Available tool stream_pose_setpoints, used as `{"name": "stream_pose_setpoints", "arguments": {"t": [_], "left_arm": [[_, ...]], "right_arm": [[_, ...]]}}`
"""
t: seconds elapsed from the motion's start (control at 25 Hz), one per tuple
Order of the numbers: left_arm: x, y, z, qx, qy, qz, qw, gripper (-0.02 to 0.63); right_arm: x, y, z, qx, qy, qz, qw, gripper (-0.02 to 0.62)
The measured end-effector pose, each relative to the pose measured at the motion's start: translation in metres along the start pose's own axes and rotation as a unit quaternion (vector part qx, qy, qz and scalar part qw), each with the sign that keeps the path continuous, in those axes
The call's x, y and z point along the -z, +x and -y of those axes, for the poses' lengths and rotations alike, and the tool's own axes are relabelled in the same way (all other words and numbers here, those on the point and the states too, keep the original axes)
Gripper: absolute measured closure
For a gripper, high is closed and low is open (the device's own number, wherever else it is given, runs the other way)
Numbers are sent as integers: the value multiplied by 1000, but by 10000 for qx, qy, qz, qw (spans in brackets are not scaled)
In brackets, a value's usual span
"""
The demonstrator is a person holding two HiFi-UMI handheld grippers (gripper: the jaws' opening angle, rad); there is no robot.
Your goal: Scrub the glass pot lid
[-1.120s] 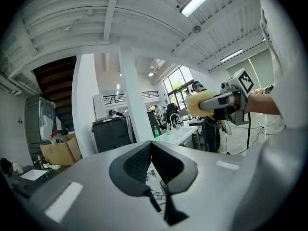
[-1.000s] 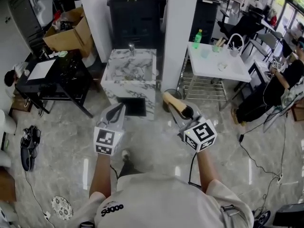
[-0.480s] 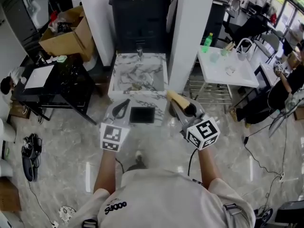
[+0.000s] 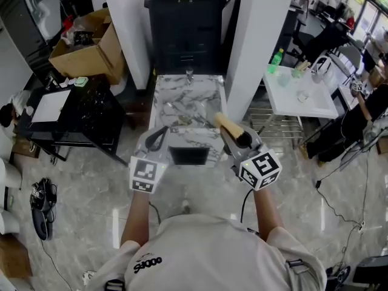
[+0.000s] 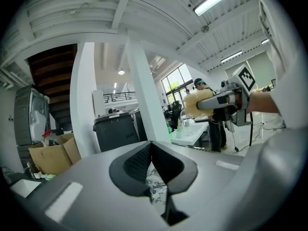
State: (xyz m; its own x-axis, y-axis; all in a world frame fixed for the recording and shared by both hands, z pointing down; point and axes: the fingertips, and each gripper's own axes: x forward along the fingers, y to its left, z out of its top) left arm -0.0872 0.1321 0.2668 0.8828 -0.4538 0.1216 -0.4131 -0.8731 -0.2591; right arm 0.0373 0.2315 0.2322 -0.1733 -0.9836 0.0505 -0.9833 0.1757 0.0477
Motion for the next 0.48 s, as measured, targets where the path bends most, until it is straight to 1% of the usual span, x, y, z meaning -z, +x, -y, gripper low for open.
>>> {"name": "stream_pose_setpoints", "arguments": {"t": [0.48], "left_arm": [[27, 28, -59, 149, -155, -35, 9998, 597]], "right_arm": [[6, 74, 1, 8, 60, -170, 9998, 545]]}}
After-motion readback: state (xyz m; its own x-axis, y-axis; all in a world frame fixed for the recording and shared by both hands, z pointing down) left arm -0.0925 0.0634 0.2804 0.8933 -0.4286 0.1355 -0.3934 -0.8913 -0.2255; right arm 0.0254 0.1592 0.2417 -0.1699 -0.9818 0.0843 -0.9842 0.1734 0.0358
